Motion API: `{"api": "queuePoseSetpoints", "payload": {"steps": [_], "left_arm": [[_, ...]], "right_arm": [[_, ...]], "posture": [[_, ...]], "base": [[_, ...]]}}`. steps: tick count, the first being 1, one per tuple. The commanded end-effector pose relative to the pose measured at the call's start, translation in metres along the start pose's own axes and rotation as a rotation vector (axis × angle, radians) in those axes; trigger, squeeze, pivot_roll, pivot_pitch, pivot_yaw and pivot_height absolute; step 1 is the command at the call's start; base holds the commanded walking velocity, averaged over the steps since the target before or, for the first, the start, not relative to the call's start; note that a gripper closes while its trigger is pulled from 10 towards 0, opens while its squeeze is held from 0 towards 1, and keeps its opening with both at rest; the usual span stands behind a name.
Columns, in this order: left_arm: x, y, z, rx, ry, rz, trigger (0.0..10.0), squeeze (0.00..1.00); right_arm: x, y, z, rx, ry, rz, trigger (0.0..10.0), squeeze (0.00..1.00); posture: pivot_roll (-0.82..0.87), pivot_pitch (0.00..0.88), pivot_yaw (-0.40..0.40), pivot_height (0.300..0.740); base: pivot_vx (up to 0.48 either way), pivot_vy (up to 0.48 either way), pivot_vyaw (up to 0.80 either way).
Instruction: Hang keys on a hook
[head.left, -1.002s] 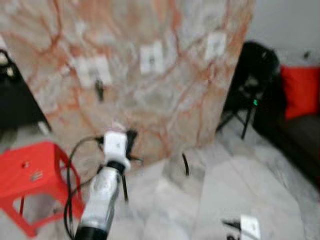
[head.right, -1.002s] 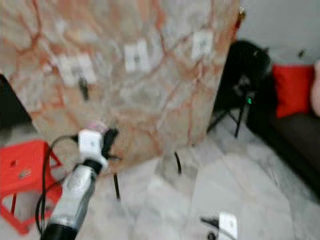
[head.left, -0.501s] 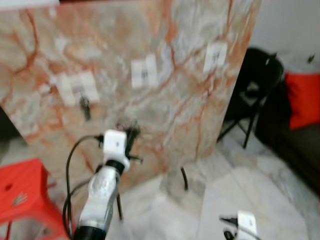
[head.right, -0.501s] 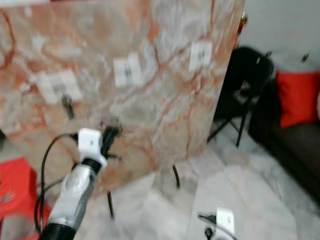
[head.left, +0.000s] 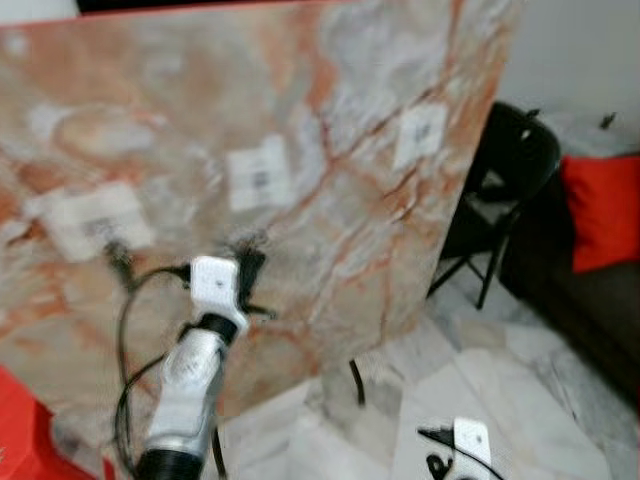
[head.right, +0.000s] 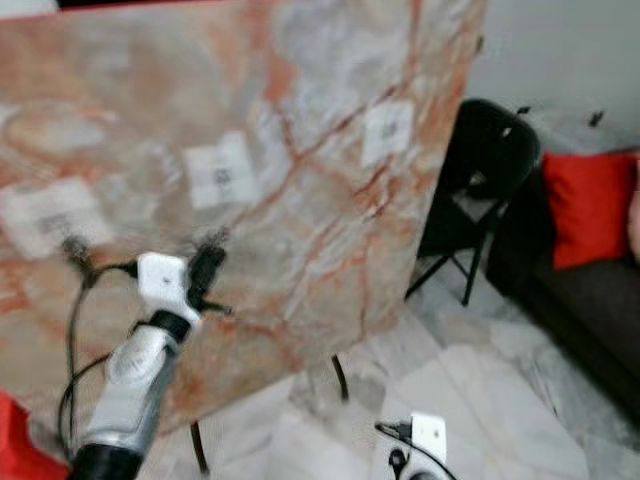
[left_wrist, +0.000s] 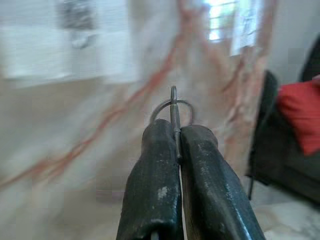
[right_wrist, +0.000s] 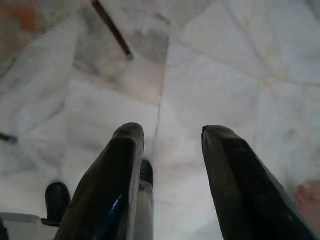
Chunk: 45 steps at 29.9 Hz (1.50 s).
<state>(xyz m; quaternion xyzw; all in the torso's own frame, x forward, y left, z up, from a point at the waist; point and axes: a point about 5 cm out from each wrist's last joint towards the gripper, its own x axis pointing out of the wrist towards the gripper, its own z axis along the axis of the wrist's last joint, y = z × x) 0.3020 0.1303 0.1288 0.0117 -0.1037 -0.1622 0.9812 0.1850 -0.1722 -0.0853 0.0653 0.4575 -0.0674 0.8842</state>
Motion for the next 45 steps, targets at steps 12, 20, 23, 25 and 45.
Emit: {"api": "queuePoseSetpoints", "payload": {"steps": [12, 20, 23, 25, 45], "left_arm": [[0.003, 0.009, 0.032, 0.02, -0.096, -0.008, 10.0, 0.0], [0.003, 0.011, 0.04, 0.027, -0.112, -0.008, 10.0, 0.0], [0.004, 0.011, 0.041, 0.025, -0.11, -0.005, 10.0, 0.0], [0.006, 0.01, 0.042, 0.021, -0.112, -0.005, 10.0, 0.0], [0.03, 0.011, 0.046, 0.026, -0.11, 0.042, 10.0, 0.0]], "right_arm": [[0.0, -0.011, 0.003, -0.013, -0.007, -0.003, 10.0, 0.0], [0.0, -0.014, 0.004, -0.011, -0.005, -0.005, 10.0, 0.0], [0.0, -0.008, 0.005, -0.014, -0.004, 0.0, 10.0, 0.0], [0.001, -0.001, 0.006, -0.015, -0.005, 0.006, 10.0, 0.0], [0.002, 0.016, 0.006, -0.016, -0.006, 0.018, 10.0, 0.0]], "posture": [[0.07, 0.0, -0.067, 0.74], [0.07, 0.0, -0.064, 0.74], [0.08, 0.0, -0.066, 0.74], [0.08, 0.0, -0.066, 0.74], [0.07, 0.0, -0.062, 0.74]], "base": [[0.0, 0.0, 0.0], [0.0, 0.0, 0.0], [0.0, 0.0, 0.0], [0.0, 0.0, 0.0], [0.0, 0.0, 0.0]]}}
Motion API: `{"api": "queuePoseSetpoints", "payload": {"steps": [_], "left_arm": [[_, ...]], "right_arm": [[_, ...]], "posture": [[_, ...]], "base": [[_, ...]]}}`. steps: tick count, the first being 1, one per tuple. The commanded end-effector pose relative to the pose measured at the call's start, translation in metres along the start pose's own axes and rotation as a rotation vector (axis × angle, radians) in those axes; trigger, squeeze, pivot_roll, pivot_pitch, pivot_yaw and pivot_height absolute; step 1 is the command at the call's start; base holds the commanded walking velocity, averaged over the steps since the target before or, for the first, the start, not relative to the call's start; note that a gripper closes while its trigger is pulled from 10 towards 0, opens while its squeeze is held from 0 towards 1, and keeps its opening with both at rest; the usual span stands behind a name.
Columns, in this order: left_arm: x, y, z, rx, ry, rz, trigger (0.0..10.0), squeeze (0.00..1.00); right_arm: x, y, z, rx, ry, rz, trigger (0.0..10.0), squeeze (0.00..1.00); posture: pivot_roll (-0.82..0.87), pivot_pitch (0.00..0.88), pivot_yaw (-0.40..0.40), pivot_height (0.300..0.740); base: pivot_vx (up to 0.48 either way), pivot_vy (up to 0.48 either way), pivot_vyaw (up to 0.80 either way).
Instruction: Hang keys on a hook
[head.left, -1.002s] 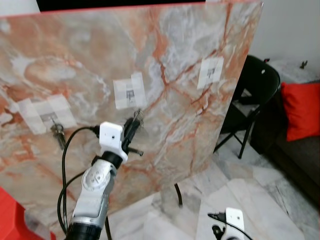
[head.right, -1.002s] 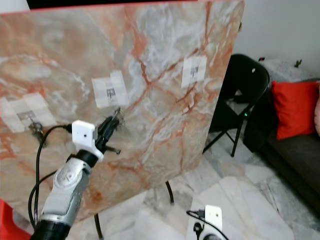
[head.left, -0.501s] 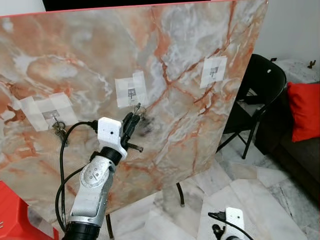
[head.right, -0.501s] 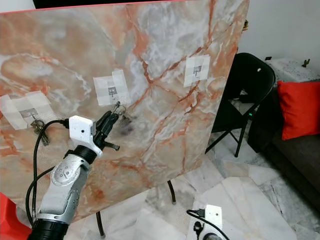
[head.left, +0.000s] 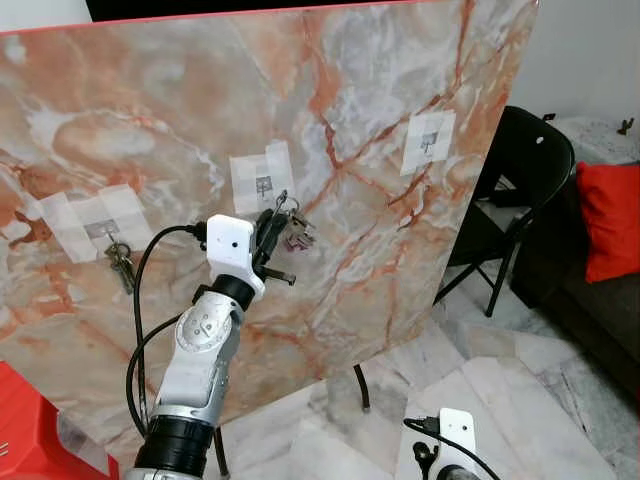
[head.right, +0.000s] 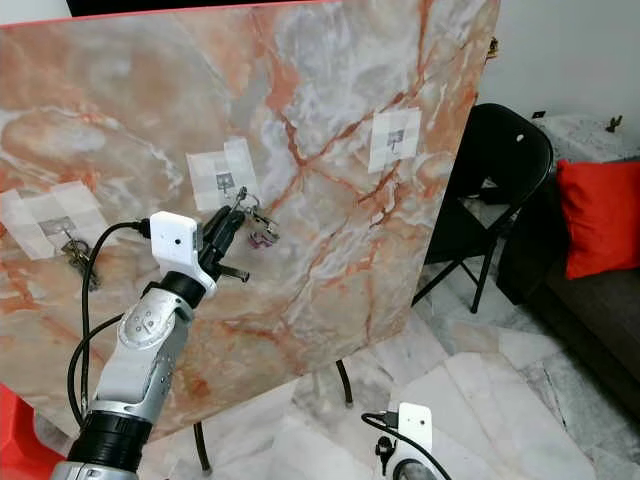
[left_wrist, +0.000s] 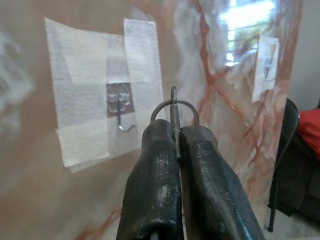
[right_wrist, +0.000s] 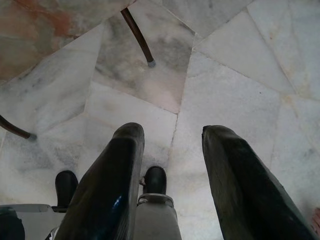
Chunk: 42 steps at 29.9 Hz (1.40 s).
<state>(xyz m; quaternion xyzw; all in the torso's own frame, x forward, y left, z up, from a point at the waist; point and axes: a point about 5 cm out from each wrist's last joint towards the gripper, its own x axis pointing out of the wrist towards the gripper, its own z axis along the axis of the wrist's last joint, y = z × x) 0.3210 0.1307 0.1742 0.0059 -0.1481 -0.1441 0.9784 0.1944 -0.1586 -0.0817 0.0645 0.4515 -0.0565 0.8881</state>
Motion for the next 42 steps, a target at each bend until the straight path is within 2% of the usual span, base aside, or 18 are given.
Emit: {"api": "queuePoseSetpoints", "payload": {"steps": [1, 5, 10, 15, 35, 42], "left_arm": [[0.005, 0.002, 0.005, 0.021, -0.023, 0.008, 10.0, 0.0], [0.009, 0.004, 0.006, 0.031, -0.022, 0.017, 10.0, 0.0], [0.011, 0.007, 0.002, 0.058, 0.0, 0.031, 10.0, 0.0], [0.014, 0.011, 0.0, 0.077, 0.012, 0.044, 10.0, 0.0], [0.021, 0.01, 0.0, 0.093, 0.017, 0.033, 10.0, 0.0], [0.021, 0.007, -0.005, 0.102, 0.043, 0.005, 10.0, 0.0]], "right_arm": [[0.0, 0.001, -0.001, -0.006, 0.008, -0.001, 10.0, 0.0], [0.0, 0.001, -0.001, -0.005, 0.008, -0.002, 10.0, 0.0], [-0.002, -0.018, -0.007, 0.006, 0.009, -0.013, 10.0, 0.0], [-0.004, -0.027, -0.01, 0.007, 0.011, -0.023, 10.0, 0.0], [-0.004, -0.027, -0.013, 0.003, 0.017, -0.023, 10.0, 0.0], [-0.005, -0.036, -0.012, 0.005, 0.01, -0.029, 10.0, 0.0]], "posture": [[0.07, 0.0, -0.062, 0.74], [0.07, 0.0, -0.062, 0.74], [0.07, 0.0, -0.06, 0.74], [0.07, 0.0, -0.059, 0.74], [0.06, 0.0, -0.062, 0.74], [0.06, 0.0, -0.062, 0.74]], "base": [[0.0, 0.0, 0.0], [0.0, 0.0, 0.0], [0.0, 0.0, 0.0], [0.0, 0.0, 0.0], [0.0, 0.0, 0.0], [0.0, 0.0, 0.0]]}}
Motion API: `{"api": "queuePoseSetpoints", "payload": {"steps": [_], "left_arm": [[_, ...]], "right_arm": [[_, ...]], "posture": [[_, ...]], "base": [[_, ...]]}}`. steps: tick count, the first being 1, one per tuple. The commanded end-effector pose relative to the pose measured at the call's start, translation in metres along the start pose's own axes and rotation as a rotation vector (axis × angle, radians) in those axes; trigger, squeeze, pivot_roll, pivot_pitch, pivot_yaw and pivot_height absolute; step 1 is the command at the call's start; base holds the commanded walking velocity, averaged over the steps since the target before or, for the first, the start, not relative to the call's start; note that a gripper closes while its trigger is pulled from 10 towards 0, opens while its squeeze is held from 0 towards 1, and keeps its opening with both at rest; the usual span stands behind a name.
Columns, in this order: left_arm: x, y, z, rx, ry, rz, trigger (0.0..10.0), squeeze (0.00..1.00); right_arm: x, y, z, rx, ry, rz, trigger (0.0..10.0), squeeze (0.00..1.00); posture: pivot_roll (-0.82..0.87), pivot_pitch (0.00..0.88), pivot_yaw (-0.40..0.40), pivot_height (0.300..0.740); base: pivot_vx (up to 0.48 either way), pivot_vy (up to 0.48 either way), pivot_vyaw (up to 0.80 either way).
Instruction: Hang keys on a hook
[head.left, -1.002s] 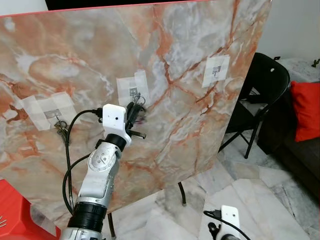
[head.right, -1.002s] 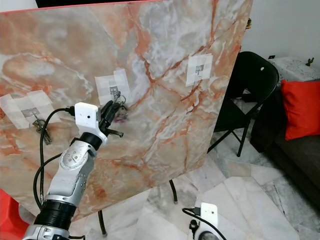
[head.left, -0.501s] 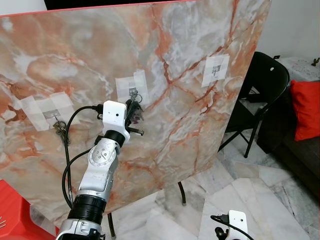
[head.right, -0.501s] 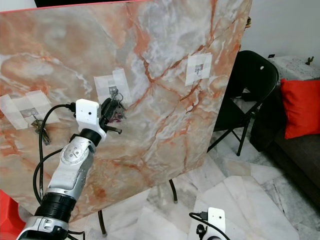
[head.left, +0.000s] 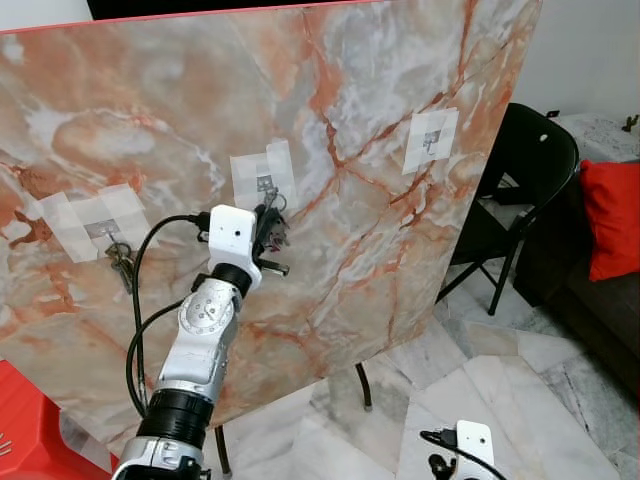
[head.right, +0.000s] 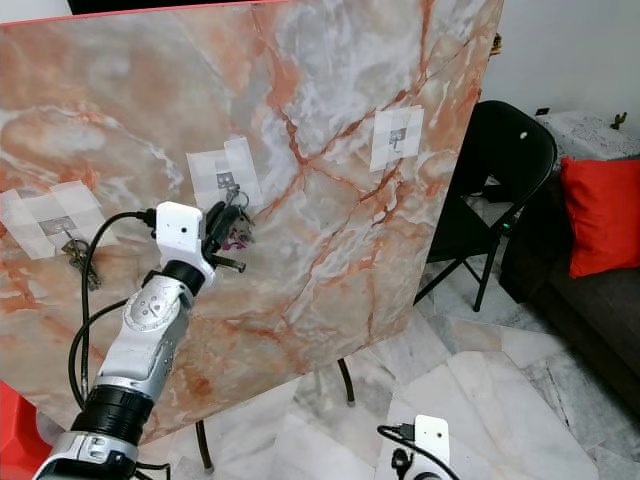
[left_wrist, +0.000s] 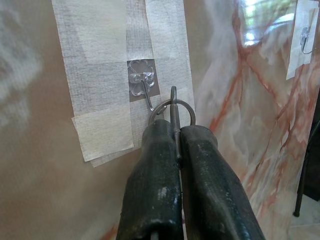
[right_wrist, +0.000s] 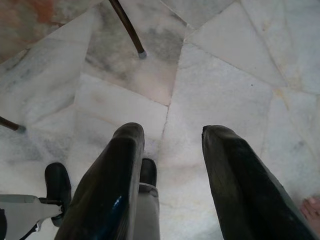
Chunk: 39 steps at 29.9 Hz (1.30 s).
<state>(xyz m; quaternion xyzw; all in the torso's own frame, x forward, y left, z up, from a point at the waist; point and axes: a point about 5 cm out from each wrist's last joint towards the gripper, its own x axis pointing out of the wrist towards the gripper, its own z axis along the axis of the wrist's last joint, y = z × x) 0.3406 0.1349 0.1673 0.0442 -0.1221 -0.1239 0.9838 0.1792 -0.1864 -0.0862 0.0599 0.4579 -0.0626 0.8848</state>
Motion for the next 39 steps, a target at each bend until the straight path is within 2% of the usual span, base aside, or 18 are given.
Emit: {"api": "queuePoseSetpoints", "payload": {"steps": [1, 6, 7, 8, 9, 10, 11, 12, 13, 15, 19, 30, 32, 36, 38, 39], "left_arm": [[0.006, -0.002, 0.007, 0.03, -0.019, -0.025, 10.0, 0.0], [0.004, -0.003, 0.004, 0.035, -0.006, -0.036, 10.0, 0.0], [0.004, -0.002, 0.004, 0.036, -0.006, -0.036, 10.0, 0.11], [0.004, -0.002, 0.004, 0.036, -0.006, -0.035, 10.0, 0.28], [0.004, -0.002, 0.004, 0.033, -0.005, -0.034, 10.0, 0.37], [0.004, -0.002, 0.004, 0.033, -0.005, -0.034, 10.0, 0.37], [0.004, -0.002, 0.003, 0.031, -0.004, -0.034, 10.0, 0.69], [0.004, -0.002, 0.003, 0.031, -0.004, -0.034, 10.0, 0.93], [0.004, -0.002, 0.004, 0.032, -0.005, -0.034, 10.0, 0.96], [0.004, -0.002, 0.004, 0.036, -0.004, -0.034, 10.0, 0.93], [0.003, -0.002, 0.004, 0.037, -0.005, -0.036, 10.0, 0.93], [-0.007, 0.002, 0.0, 0.037, 0.009, -0.038, 10.0, 0.93], [-0.022, 0.007, -0.007, 0.02, 0.029, -0.04, 10.0, 0.93], [-0.034, 0.01, -0.013, 0.0, 0.045, -0.047, 10.0, 0.93], [-0.051, 0.017, -0.026, 0.006, 0.105, -0.05, 10.0, 0.9], [-0.051, 0.017, -0.026, 0.006, 0.105, -0.05, 10.0, 0.9]], "right_arm": [[-0.001, -0.007, -0.001, 0.008, -0.004, -0.014, 10.0, 0.0], [-0.001, -0.008, 0.0, 0.008, -0.007, -0.014, 10.0, 0.0], [0.0, -0.006, 0.001, 0.008, -0.008, -0.013, 10.0, 0.0], [0.0, -0.004, 0.002, 0.007, -0.009, -0.011, 10.0, 0.0], [0.0, -0.002, 0.004, 0.007, -0.011, -0.008, 10.0, 0.0], [0.0, -0.002, 0.004, 0.007, -0.011, -0.008, 10.0, 0.0], [0.001, -0.001, 0.004, 0.007, -0.012, -0.007, 10.0, 0.0], [0.001, 0.002, 0.005, 0.006, -0.012, -0.005, 10.0, 0.0], [0.002, 0.007, 0.007, 0.005, -0.012, 0.0, 10.0, 0.0], [0.002, 0.01, 0.007, 0.005, -0.012, 0.003, 10.0, 0.0], [0.002, 0.01, 0.006, 0.004, -0.01, 0.003, 10.0, 0.0], [0.0, 0.003, -0.001, 0.006, 0.006, -0.007, 10.0, 0.0], [0.0, -0.001, -0.003, 0.009, 0.009, -0.011, 10.0, 0.0], [-0.001, -0.002, -0.003, 0.011, 0.009, -0.013, 10.0, 0.0], [0.0, -0.002, -0.002, 0.011, 0.008, -0.014, 10.0, 0.0], [0.0, -0.002, -0.002, 0.011, 0.008, -0.014, 10.0, 0.0]], "posture": [[0.06, 0.0, -0.062, 0.74], [0.06, 0.0, -0.062, 0.74], [0.06, 0.0, -0.062, 0.74], [0.06, 0.0, -0.062, 0.74], [0.06, 0.0, -0.062, 0.74], [0.06, 0.0, -0.062, 0.74], [0.06, 0.0, -0.062, 0.74], [0.07, 0.0, -0.062, 0.74], [0.07, 0.0, -0.062, 0.74], [0.07, 0.0, -0.062, 0.74], [0.07, 0.0, -0.062, 0.74], [0.07, 0.0, -0.061, 0.74], [0.07, 0.0, -0.059, 0.74], [0.07, 0.0, -0.059, 0.74], [0.07, 0.0, -0.059, 0.74], [0.07, 0.0, -0.059, 0.74]], "base": [[0.0, 0.0, 0.0], [0.0, 0.0, 0.0], [0.0, 0.0, 0.0], [0.0, 0.0, 0.0], [0.0, 0.0, 0.0], [0.0, 0.0, 0.0], [0.0, 0.0, 0.0], [0.0, 0.0, 0.0], [0.0, 0.0, 0.0], [0.0, 0.0, 0.0], [0.0, 0.0, 0.0], [0.0, 0.0, 0.0], [0.0, 0.0, 0.0], [0.0, 0.0, 0.0], [0.0, 0.0, 0.0], [0.0, 0.0, 0.0]]}}
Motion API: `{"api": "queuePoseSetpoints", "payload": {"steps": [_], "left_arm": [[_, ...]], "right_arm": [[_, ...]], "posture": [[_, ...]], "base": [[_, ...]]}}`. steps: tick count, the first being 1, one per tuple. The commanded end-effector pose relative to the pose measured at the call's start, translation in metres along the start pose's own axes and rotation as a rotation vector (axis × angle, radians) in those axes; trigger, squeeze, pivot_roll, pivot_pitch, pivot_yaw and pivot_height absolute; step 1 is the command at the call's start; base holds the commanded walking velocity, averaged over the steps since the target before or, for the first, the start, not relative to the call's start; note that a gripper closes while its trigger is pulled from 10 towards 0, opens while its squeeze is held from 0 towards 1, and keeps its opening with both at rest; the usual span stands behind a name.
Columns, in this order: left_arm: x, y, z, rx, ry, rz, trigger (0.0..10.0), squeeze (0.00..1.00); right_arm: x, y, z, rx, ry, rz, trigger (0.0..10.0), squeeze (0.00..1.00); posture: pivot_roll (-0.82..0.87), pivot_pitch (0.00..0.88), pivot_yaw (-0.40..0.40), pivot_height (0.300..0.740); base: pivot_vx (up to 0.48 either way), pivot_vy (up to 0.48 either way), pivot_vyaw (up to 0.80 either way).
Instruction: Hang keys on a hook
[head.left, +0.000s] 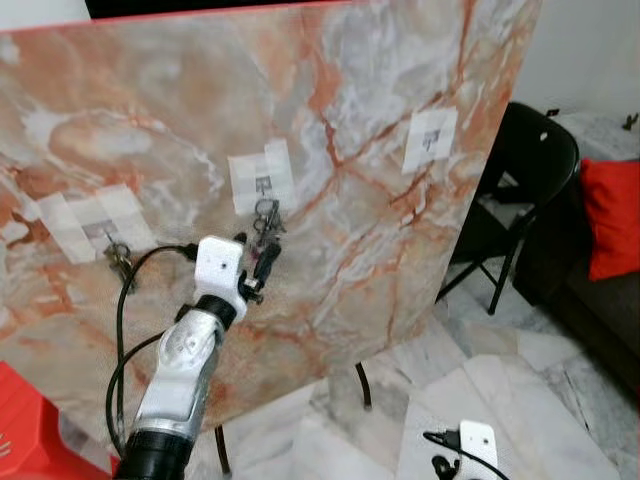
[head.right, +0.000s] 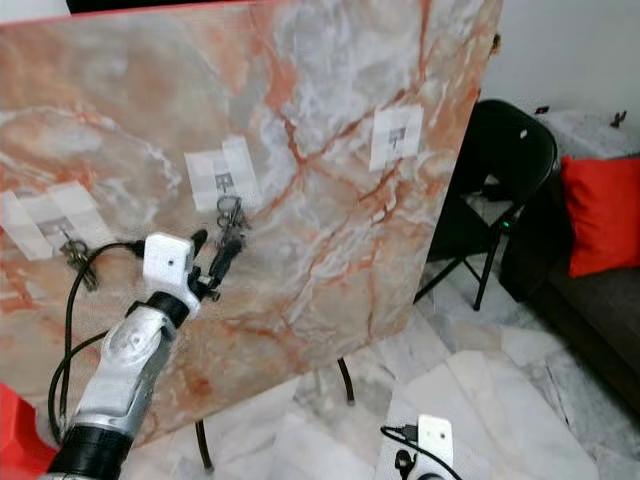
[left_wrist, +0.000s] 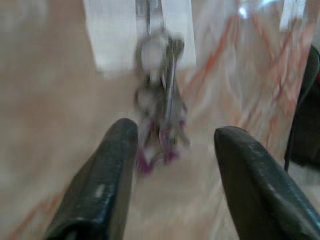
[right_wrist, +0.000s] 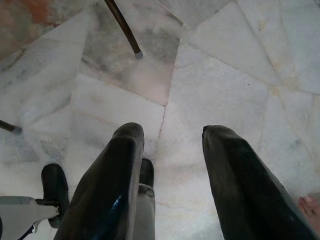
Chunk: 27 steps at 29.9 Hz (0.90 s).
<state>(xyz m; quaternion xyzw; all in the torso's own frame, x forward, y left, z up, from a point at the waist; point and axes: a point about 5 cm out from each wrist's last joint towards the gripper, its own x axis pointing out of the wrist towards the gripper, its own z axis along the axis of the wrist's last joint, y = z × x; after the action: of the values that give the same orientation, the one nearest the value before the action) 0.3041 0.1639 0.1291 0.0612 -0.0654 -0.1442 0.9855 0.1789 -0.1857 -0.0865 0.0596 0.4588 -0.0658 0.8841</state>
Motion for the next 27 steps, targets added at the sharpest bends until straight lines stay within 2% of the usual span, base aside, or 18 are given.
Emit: {"api": "queuePoseSetpoints", "payload": {"steps": [1, 2, 4, 5, 6, 8, 9, 10, 12, 15, 17, 18, 19, 23, 27], "left_arm": [[-0.013, 0.008, -0.019, 0.017, 0.106, 0.006, 10.0, 0.2], [-0.021, 0.013, -0.033, 0.025, 0.175, 0.018, 10.0, 0.0], [-0.035, 0.024, -0.059, -0.006, 0.293, 0.066, 10.0, 0.0], [-0.043, 0.028, -0.075, 0.004, 0.369, 0.086, 10.0, 0.0], [-0.043, 0.028, -0.075, 0.004, 0.369, 0.086, 10.0, 0.0], [-0.055, 0.026, -0.104, 0.059, 0.522, 0.072, 10.0, 0.0], [-0.055, 0.026, -0.104, 0.059, 0.522, 0.072, 10.0, 0.0], [-0.064, 0.023, -0.12, 0.092, 0.614, 0.052, 10.0, 0.0], [-0.075, 0.02, -0.134, 0.091, 0.696, 0.048, 10.0, 0.0], [-0.092, 0.017, -0.151, -0.016, 0.786, 0.134, 10.0, 0.0], [-0.096, 0.016, -0.155, -0.02, 0.81, 0.139, 10.0, 0.0], [-0.107, 0.013, -0.163, -0.044, 0.864, 0.156, 10.0, 0.0], [-0.107, 0.013, -0.163, -0.044, 0.864, 0.156, 10.0, 0.0], [-0.147, 0.005, -0.185, -0.129, 1.04, 0.276, 10.0, 0.0], [-0.157, 0.0, -0.19, -0.148, 1.072, 0.3, 10.0, 0.0]], "right_arm": [[0.0, 0.001, 0.0, 0.006, 0.004, -0.005, 10.0, 0.0], [0.0, 0.004, 0.0, 0.005, 0.003, -0.003, 10.0, 0.0], [0.001, 0.006, 0.0, 0.004, 0.004, -0.001, 10.0, 0.0], [0.001, 0.009, -0.001, 0.002, 0.005, 0.001, 10.0, 0.0], [0.001, 0.009, -0.001, 0.002, 0.005, 0.001, 10.0, 0.0], [0.001, 0.012, 0.0, -0.003, 0.005, 0.004, 10.0, 0.0], [0.001, 0.012, 0.0, -0.003, 0.005, 0.004, 10.0, 0.0], [0.001, 0.014, 0.001, -0.001, 0.005, 0.007, 10.0, 0.0], [0.002, 0.016, 0.002, 0.002, 0.005, 0.008, 10.0, 0.0], [0.002, 0.016, 0.004, 0.015, -0.003, 0.003, 10.0, 0.0], [0.002, 0.015, 0.005, 0.018, -0.004, -0.001, 10.0, 0.0], [0.002, 0.012, 0.005, 0.018, 0.0, -0.008, 10.0, 0.0], [0.002, 0.012, 0.005, 0.018, 0.0, -0.008, 10.0, 0.0], [0.001, 0.002, 0.001, 0.005, 0.011, -0.044, 10.0, 0.0], [0.0, -0.003, -0.001, 0.005, 0.01, -0.06, 10.0, 0.0]], "posture": [[0.08, 0.0, -0.059, 0.74], [0.08, 0.0, -0.059, 0.74], [0.08, 0.0, -0.061, 0.74], [0.07, 0.0, -0.063, 0.74], [0.07, 0.0, -0.063, 0.74], [0.09, 0.0, -0.069, 0.74], [0.09, 0.0, -0.069, 0.74], [0.09, 0.0, -0.064, 0.74], [0.08, 0.0, -0.056, 0.74], [0.07, 0.0, -0.05, 0.74], [0.07, 0.0, -0.05, 0.74], [0.07, 0.0, -0.046, 0.74], [0.07, 0.0, -0.046, 0.74], [0.08, 0.0, -0.045, 0.74], [0.06, 0.0, -0.032, 0.74]], "base": [[0.0, 0.0, 0.0], [0.0, 0.0, 0.0], [0.0, 0.0, 0.0], [0.0, 0.0, 0.0], [0.0, 0.0, 0.0], [0.0, 0.0, 0.0], [0.0, 0.0, 0.0], [0.0, 0.0, 0.0], [0.0, 0.0, 0.0], [0.0, 0.0, 0.0], [0.0, 0.0, 0.0], [0.0, 0.0, 0.0], [0.0, 0.0, 0.0], [0.0, 0.0, 0.11], [0.0, 0.0, 0.65]]}}
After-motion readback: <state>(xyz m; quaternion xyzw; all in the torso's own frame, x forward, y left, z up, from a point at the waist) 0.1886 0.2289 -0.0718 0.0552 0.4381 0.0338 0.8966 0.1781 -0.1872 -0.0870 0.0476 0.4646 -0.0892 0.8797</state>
